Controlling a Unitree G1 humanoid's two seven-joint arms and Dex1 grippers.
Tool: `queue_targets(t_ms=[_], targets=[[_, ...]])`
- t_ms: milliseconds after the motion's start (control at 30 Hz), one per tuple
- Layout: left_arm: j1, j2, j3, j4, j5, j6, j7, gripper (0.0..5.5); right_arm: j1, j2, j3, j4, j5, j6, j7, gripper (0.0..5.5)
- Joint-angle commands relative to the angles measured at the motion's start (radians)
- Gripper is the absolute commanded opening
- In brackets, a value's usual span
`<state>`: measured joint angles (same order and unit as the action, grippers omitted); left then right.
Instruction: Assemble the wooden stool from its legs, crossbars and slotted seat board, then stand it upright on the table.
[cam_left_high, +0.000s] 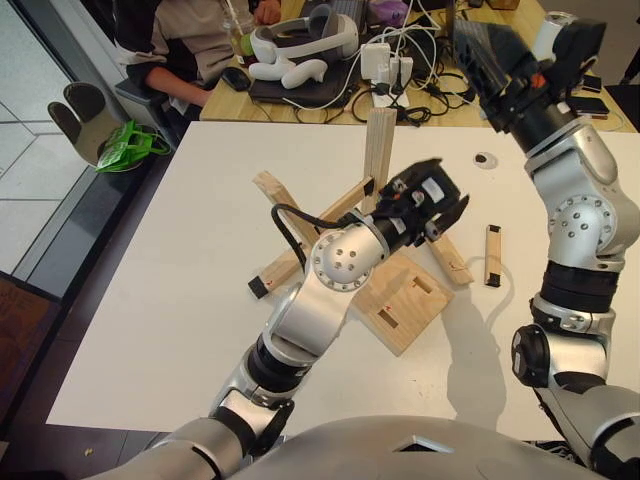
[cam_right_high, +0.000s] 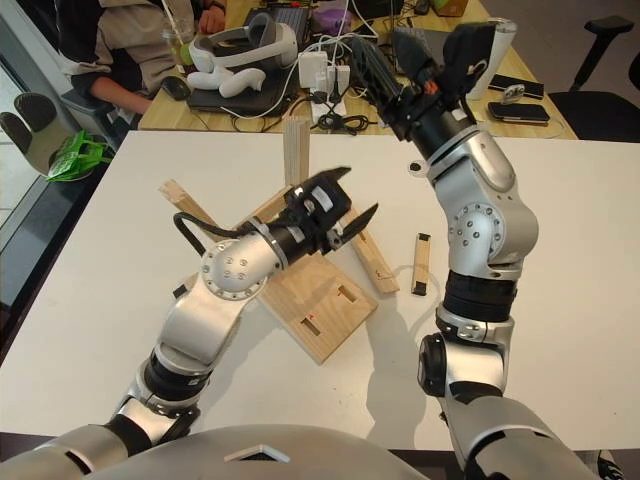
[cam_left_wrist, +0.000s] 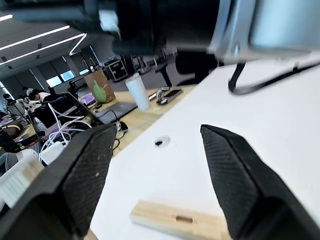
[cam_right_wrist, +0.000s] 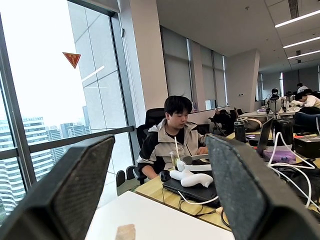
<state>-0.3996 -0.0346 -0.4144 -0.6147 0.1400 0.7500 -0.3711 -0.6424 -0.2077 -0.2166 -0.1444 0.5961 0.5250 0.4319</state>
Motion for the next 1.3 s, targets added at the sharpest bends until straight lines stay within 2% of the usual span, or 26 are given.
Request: queue_targets(t_ms=[33, 100, 167, 267, 367, 500, 600, 733, 900, 967, 1067, 1200, 1300], targets=[[-0.090, -0.087, 0.232, -0.061, -0.089, -0.023, 0.090, 3.09, -0.005, 0.024, 0.039, -0.042, 0.028, 0.016, -0.006, 3.34], [-0.170, -0.092, 0.430, -0.052, -0.099, -0.078, 0.216, 3.09, 0.007, 0.041, 0.074, -0.054, 0.035, 0.028, -0.002, 3.34], [-0.218, -0.064, 0.571, -0.035, -0.081, -0.120, 0.325, 3.09, 0.023, 0.049, 0.116, -0.063, 0.030, 0.047, 0.003, 3.34], [-0.231, 0.020, 0.720, 0.012, -0.012, -0.157, 0.466, 3.09, 0.070, 0.052, 0.196, -0.084, 0.008, 0.077, 0.011, 3.34], [-0.203, 0.046, 0.813, 0.069, -0.012, -0.141, 0.545, 3.09, 0.104, 0.060, 0.280, -0.085, -0.011, 0.108, 0.024, 3.34], [-0.142, 0.014, 0.796, 0.110, -0.039, -0.129, 0.564, 3.09, 0.122, 0.077, 0.385, 0.002, -0.071, 0.118, 0.039, 3.34], [-0.103, -0.015, 0.749, 0.117, -0.048, -0.116, 0.572, 3.09, 0.118, 0.098, 0.399, 0.088, -0.081, 0.202, 0.000, 3.34], [-0.082, -0.025, 0.727, 0.117, -0.061, -0.098, 0.582, 3.09, 0.167, 0.054, 0.449, 0.113, -0.089, 0.375, -0.001, 3.34], [-0.071, -0.027, 0.710, 0.114, -0.075, -0.079, 0.590, 3.09, 0.190, 0.043, 0.461, 0.080, -0.083, 0.416, 0.010, 3.34], [-0.071, -0.025, 0.705, 0.115, -0.080, -0.077, 0.594, 3.09, 0.169, 0.078, 0.433, 0.061, -0.081, 0.352, 0.004, 3.34], [-0.073, -0.017, 0.708, 0.120, -0.087, -0.077, 0.595, 3.09, 0.062, 0.148, 0.326, 0.043, -0.036, 0.268, -0.019, 3.34], [-0.066, -0.021, 0.698, 0.122, -0.090, -0.084, 0.601, 3.09, -0.241, 0.183, 0.125, 0.124, 0.067, 0.173, -0.042, 3.34], [-0.060, -0.026, 0.690, 0.125, -0.091, -0.086, 0.607, 3.09, -0.425, 0.142, 0.060, 0.281, 0.061, 0.094, -0.011, 3.34]])
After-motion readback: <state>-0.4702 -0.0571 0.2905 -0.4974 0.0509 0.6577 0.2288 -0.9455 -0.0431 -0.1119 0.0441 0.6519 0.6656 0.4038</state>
